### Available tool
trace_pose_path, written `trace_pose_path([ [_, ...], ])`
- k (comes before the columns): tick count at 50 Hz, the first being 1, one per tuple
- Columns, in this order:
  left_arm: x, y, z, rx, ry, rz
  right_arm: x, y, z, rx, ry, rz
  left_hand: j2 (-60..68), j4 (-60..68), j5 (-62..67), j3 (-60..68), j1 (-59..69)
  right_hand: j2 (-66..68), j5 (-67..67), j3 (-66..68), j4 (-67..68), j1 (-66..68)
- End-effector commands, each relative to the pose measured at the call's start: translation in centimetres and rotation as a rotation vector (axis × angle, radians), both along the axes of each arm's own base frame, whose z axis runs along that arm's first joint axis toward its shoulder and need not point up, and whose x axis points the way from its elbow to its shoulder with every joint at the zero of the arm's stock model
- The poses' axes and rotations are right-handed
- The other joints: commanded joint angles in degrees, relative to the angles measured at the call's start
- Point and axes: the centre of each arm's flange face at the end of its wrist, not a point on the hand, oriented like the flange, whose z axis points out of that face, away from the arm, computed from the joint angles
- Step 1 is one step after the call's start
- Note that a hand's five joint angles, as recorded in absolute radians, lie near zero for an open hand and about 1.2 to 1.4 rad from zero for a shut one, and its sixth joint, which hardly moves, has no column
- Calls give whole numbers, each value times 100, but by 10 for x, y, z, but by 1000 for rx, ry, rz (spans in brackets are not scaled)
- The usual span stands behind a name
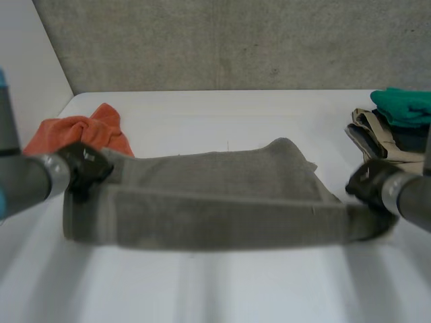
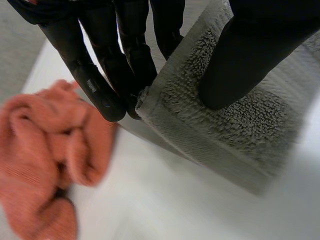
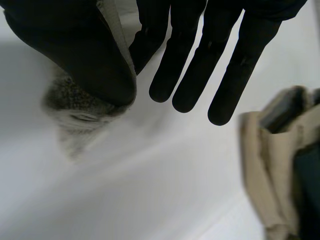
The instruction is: Fold the laundry.
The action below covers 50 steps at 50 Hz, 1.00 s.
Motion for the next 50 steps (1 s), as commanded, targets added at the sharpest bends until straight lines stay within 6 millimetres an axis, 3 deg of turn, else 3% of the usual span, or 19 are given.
trace_pose_path([
  [1,-30,-57,48,-244,136,31,27,-57,53,-347,-134,-44,1140,1154,1340,1189,1309,1233,1142,1192,1129,1450],
  [2,-36,-67,78,-350,226,41,34,-71,79,-472,-214,-56,1140,1154,1340,1189,1309,1233,1142,1192,1129,1450],
  [5,-40,-78,126,-518,389,59,41,-90,125,-676,-368,-77,1140,1154,1340,1189,1309,1233,1142,1192,1129,1450],
  [6,-38,-86,158,-642,521,76,42,-100,154,-806,-495,-95,1140,1154,1340,1189,1309,1233,1142,1192,1129,1450],
  [8,-34,-90,188,-755,638,89,42,-105,176,-908,-610,-103,1140,1154,1340,1189,1309,1233,1142,1192,1129,1450],
  [9,-30,-90,214,-857,752,95,38,-108,197,-1015,-724,-105,1140,1154,1340,1189,1309,1233,1142,1192,1129,1450],
  [13,-19,-92,246,-1004,957,115,29,-102,239,-1229,-960,-51,1140,1154,1340,1189,1309,1233,1142,1192,1129,1450],
  [16,-19,-93,250,-1039,1000,104,28,-98,248,-1306,-1013,-17,1140,1154,1340,1189,1309,1233,1142,1192,1129,1450],
  [20,-23,-97,232,-988,985,91,34,-96,237,-1281,-991,1,1140,1154,1340,1189,1309,1233,1142,1192,1129,1450],
  [28,-23,-115,171,-828,916,118,45,-107,189,-1096,-912,-10,1140,1154,1340,1189,1309,1233,1142,1192,1129,1450],
  [32,-22,-123,127,-726,870,163,45,-114,149,-969,-858,-41,1140,1154,1340,1189,1309,1233,1142,1192,1129,1450],
  [33,-21,-124,108,-674,845,182,44,-117,129,-907,-832,-55,1140,1154,1340,1189,1309,1233,1142,1192,1129,1450],
  [36,-20,-122,80,-602,797,203,42,-118,97,-813,-789,-72,1140,1154,1340,1189,1309,1233,1142,1192,1129,1450],
  [37,-21,-118,62,-556,760,206,40,-117,76,-749,-758,-83,1140,1154,1340,1189,1309,1233,1142,1192,1129,1450],
  [41,-22,-105,24,-457,657,185,31,-109,30,-608,-678,-118,1140,1154,1340,1189,1309,1233,1142,1192,1129,1450],
  [45,-19,-84,-4,-361,565,169,22,-92,-1,-488,-599,-138,1140,1154,1340,1189,1309,1233,1142,1192,1129,1450],
  [50,-11,-49,-23,-223,446,165,13,-64,-17,-375,-457,-115,1140,1154,1340,1189,1309,1233,1142,1192,1129,1450],
])
